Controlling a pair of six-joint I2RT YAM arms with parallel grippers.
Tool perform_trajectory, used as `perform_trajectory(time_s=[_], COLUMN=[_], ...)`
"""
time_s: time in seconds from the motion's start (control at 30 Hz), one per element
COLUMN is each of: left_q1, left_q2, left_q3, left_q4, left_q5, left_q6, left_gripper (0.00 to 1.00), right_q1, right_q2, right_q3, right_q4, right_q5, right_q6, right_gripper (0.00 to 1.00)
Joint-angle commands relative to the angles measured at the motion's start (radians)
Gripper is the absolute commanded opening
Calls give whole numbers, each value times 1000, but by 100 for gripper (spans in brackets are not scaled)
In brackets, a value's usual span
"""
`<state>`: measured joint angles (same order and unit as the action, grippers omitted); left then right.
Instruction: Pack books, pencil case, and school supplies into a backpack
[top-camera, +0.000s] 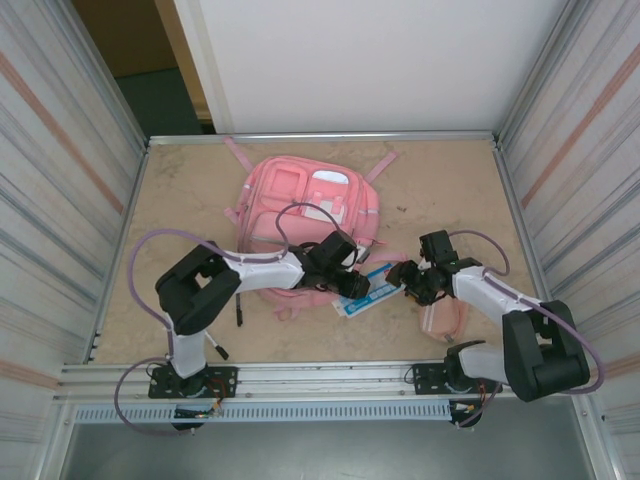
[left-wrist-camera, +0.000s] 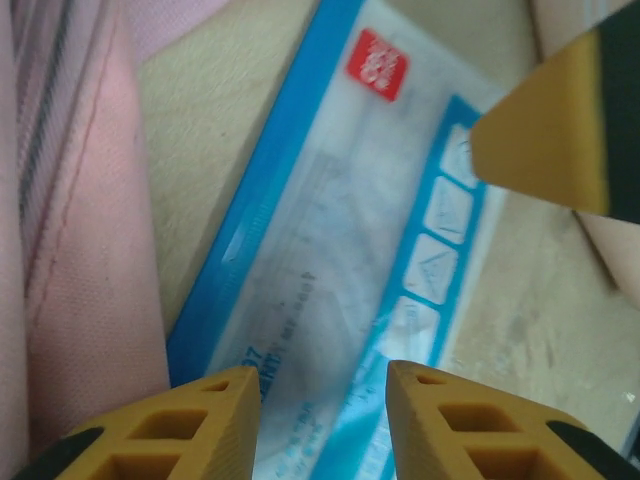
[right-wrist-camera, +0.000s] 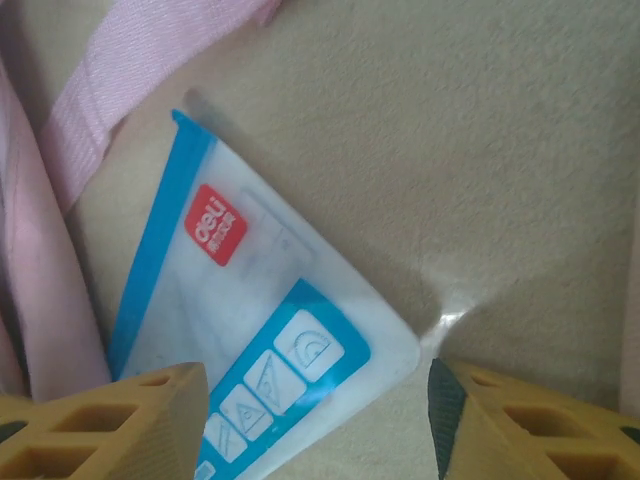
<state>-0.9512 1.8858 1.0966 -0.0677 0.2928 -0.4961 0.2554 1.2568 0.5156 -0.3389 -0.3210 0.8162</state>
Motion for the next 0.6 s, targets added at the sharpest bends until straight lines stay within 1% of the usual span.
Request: perform_trajectory(time_s=[0.0,0.13,0.27,0.5,0.53,0.57], left_q1=[-8,-9,-12,-12,-12,-13], left_q2=[15,39,48,38,38,38], left_q3=[34,30,15,15,17,21], left_q4=[20,35,70,83,86,87], left_q5=[22,62,96,125,134,141], left_q6=[-54,-77,-111,-115,-109,-105], left_gripper=[36,33,29,28,28,28], right_q1=[-8,-8,3,33,41,48], right_q2=[46,88,122,134,137,144], right_q3=[-25,-52,-41,-43,-45,-44], right_q4=[38,164,249,354,367,375], right_q5=[-60,-153,-237,-277,-272,-270], right_q6=[-70,-78,-74,-48,-46,-46], right_gripper=[63,60,50,40,37,32])
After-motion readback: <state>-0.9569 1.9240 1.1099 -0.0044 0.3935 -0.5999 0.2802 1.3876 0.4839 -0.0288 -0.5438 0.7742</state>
